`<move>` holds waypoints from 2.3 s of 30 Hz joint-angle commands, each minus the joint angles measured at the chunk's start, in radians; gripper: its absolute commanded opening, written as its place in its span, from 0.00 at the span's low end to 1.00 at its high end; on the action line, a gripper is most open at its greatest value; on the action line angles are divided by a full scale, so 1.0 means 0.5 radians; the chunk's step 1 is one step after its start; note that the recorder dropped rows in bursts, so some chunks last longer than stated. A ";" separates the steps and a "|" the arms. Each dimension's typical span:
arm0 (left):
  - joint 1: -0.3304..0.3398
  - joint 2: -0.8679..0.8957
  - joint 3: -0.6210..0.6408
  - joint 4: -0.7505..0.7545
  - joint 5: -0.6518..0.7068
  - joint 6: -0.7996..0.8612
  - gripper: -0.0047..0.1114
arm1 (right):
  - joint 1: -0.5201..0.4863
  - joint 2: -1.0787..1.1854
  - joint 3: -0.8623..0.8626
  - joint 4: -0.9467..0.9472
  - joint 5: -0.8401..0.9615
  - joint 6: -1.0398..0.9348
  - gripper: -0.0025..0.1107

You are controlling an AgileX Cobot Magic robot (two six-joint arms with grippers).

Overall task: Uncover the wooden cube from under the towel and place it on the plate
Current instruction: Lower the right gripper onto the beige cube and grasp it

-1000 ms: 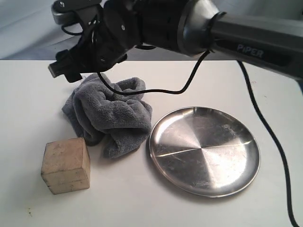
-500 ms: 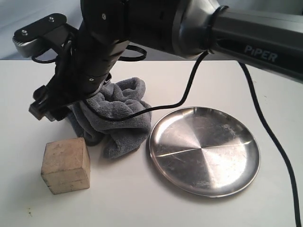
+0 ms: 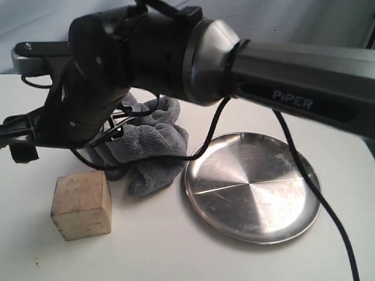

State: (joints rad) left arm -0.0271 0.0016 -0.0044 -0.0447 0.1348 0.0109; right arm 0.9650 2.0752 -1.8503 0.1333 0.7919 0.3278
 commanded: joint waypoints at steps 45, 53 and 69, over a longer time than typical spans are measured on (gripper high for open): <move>-0.002 -0.003 0.009 0.001 -0.003 -0.006 0.05 | 0.363 0.260 0.403 -1.232 -0.371 1.561 0.82; -0.002 -0.003 0.009 0.001 -0.003 -0.002 0.05 | 0.364 0.252 0.403 -1.223 -0.380 1.561 0.70; -0.002 -0.003 0.009 0.001 -0.003 -0.002 0.05 | 0.368 0.093 0.403 -1.256 -0.296 1.413 0.57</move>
State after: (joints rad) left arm -0.0271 0.0016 -0.0044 -0.0447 0.1348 0.0109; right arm 1.1464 2.1442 -1.6471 -0.4745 0.6336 1.0561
